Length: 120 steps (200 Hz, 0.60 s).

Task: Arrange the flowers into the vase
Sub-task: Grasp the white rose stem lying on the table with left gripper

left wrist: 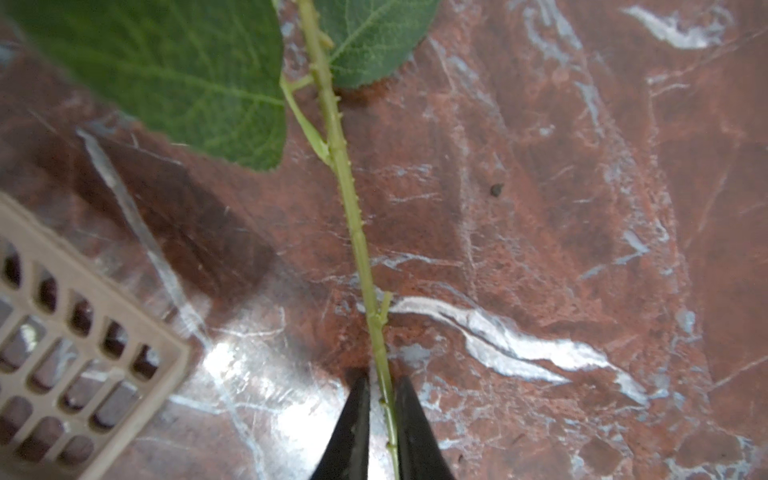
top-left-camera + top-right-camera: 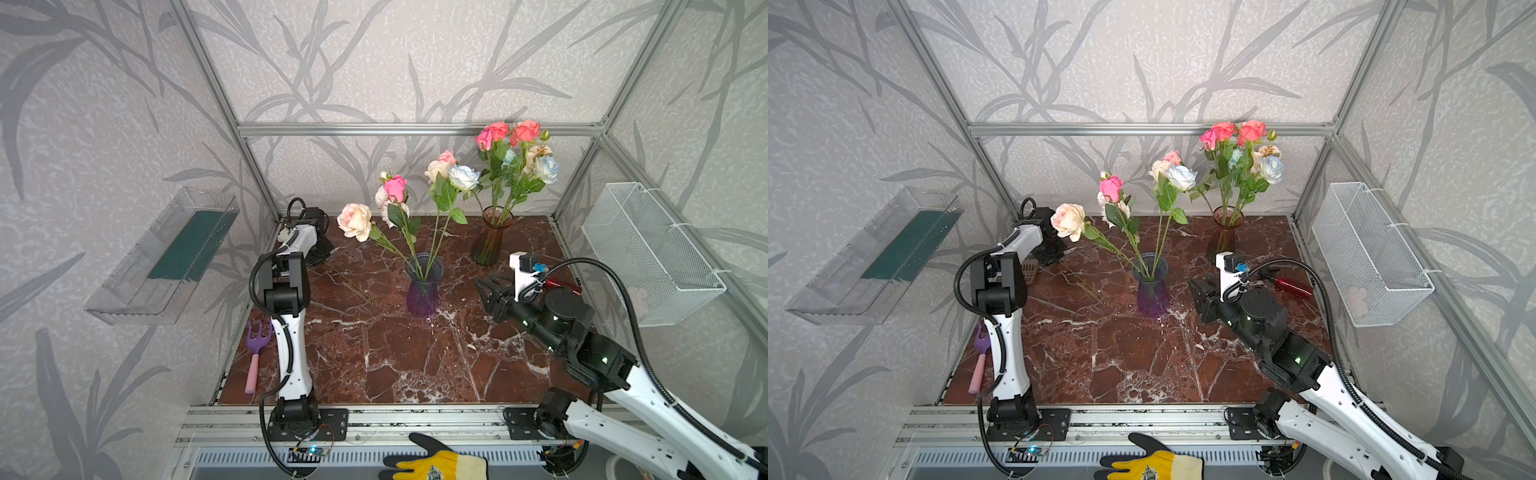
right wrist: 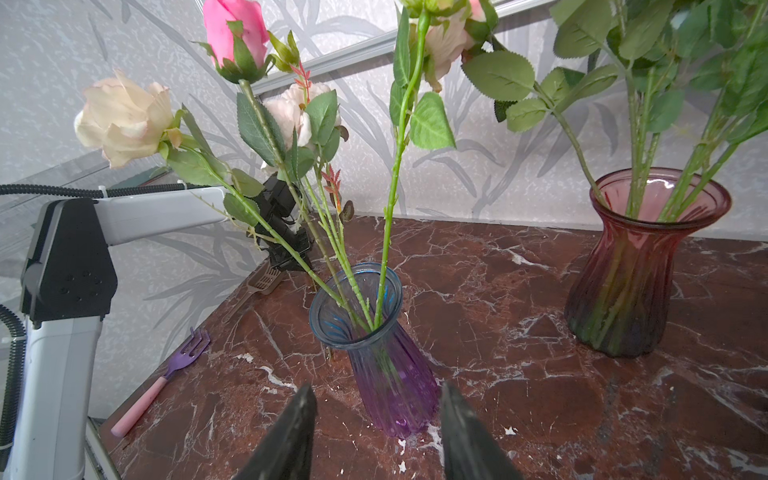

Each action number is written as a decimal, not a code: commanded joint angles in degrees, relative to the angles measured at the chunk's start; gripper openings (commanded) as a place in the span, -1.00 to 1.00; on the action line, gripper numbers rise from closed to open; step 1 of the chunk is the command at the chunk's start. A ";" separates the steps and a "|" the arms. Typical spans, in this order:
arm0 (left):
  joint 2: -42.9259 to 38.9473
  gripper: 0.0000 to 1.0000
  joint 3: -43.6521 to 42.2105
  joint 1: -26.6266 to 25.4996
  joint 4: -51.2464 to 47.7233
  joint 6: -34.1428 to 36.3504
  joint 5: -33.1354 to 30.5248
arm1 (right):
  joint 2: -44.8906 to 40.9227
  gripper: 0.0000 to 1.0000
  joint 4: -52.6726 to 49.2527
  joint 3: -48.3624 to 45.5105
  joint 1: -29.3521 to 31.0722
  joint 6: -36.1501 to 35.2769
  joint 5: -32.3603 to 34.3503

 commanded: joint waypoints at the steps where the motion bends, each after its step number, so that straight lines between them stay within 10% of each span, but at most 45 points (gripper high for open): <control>1: 0.73 -0.81 -1.03 0.10 -2.47 1.96 1.24 | -0.52 -0.03 0.23 -0.18 -0.15 0.38 0.16; 120: -22.08 -1.00 -8.99 -0.53 2.96 9.74 7.85 | -2.33 -0.02 0.32 0.31 -0.11 2.48 -0.69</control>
